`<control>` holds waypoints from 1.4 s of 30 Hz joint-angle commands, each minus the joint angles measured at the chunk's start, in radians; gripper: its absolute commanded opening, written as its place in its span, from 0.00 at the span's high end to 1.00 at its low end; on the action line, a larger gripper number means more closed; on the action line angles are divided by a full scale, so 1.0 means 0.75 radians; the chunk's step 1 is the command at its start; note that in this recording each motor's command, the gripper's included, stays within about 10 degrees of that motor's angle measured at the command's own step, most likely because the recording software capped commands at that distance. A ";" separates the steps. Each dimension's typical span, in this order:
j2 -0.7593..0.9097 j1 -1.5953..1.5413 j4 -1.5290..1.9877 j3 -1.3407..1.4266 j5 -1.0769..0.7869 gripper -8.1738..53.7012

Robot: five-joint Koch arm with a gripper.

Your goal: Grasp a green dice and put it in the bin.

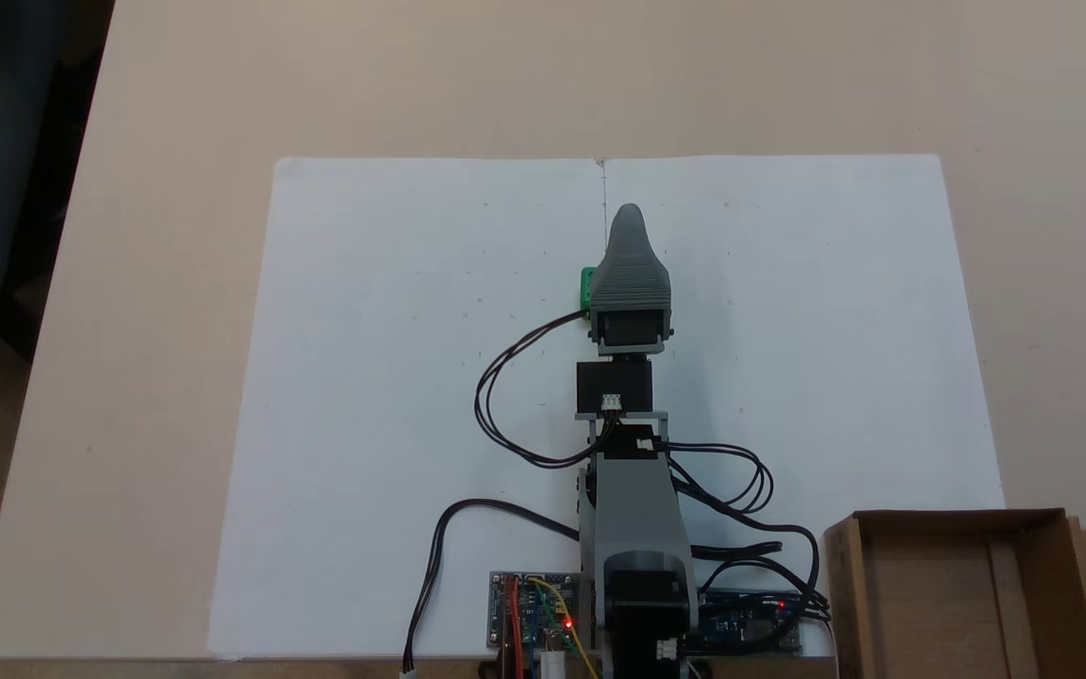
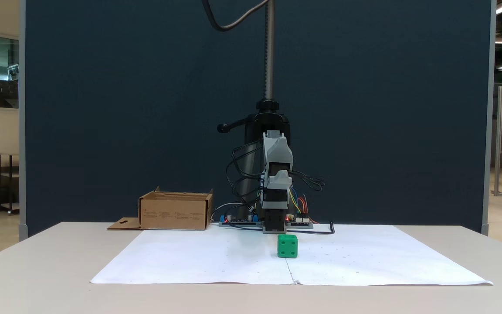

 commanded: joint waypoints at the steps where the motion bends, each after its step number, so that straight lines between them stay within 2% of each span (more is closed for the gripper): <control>1: 0.145 0.086 0.233 0.094 -0.090 0.19; 31: 0.145 0.072 0.348 0.086 -0.092 0.19; 36: 0.145 0.088 0.515 -0.027 -0.092 0.19; 42: 0.147 0.129 1.008 -0.284 -0.092 0.18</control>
